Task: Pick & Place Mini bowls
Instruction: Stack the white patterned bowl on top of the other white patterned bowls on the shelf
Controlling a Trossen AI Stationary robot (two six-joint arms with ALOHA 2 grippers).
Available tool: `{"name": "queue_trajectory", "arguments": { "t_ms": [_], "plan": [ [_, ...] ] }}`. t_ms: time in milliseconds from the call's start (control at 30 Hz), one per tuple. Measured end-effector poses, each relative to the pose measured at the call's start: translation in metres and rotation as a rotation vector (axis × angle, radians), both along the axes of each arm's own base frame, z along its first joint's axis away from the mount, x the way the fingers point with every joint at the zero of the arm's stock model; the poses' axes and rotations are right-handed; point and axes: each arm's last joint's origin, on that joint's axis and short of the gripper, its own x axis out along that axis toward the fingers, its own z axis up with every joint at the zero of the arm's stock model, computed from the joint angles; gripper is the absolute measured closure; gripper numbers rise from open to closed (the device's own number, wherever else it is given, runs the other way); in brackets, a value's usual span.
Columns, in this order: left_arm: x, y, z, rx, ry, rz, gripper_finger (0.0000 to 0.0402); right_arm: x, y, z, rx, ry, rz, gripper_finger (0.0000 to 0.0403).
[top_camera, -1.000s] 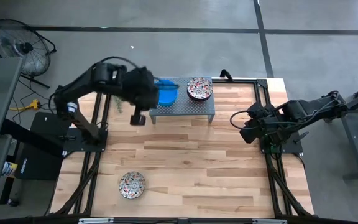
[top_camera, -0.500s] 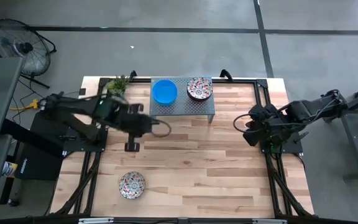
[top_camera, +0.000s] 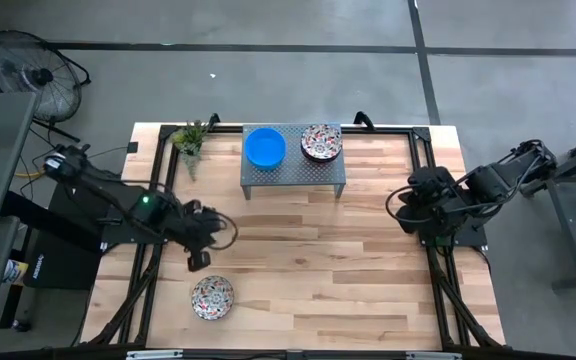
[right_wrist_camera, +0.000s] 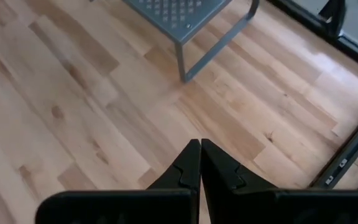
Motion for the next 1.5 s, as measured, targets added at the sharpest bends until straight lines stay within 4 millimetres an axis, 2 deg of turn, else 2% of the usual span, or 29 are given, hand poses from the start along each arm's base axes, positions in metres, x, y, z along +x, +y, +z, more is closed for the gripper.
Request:
{"name": "queue_trajectory", "arguments": {
  "t_ms": [200,333,600,800,967,1167,1500],
  "plan": [
    [0.0,-0.024,-0.036,-0.125,0.02,-0.041,0.0401,0.0,0.0,0.0,-0.01,-0.004,-0.006,0.0402],
    [-0.003,-0.036,-0.051,-0.159,0.014,-0.034,0.039,0.0,0.0,0.0,-0.002,0.001,-0.002,0.04],
    [-0.014,-0.05,-0.058,-0.16,0.018,-0.02,0.0303,0.0,0.001,0.0,0.028,0.011,0.005,0.0361],
    [-0.021,-0.059,-0.066,-0.212,0.149,-0.029,0.0254,0.0,0.001,-0.001,0.036,0.014,0.007,0.0333],
    [-0.022,-0.07,-0.078,-0.223,0.254,0.003,0.025,0.0,0.001,0.0,0.03,0.01,0.005,0.0325],
    [-0.019,-0.077,-0.09,-0.218,0.304,0.097,0.025,0.0,0.001,0.0,0.029,0.009,0.005,0.0324],
    [-0.017,-0.079,-0.092,-0.278,0.312,0.258,0.025,0.001,0.001,0.0,0.023,0.002,-0.007,0.0324]
  ]
}}
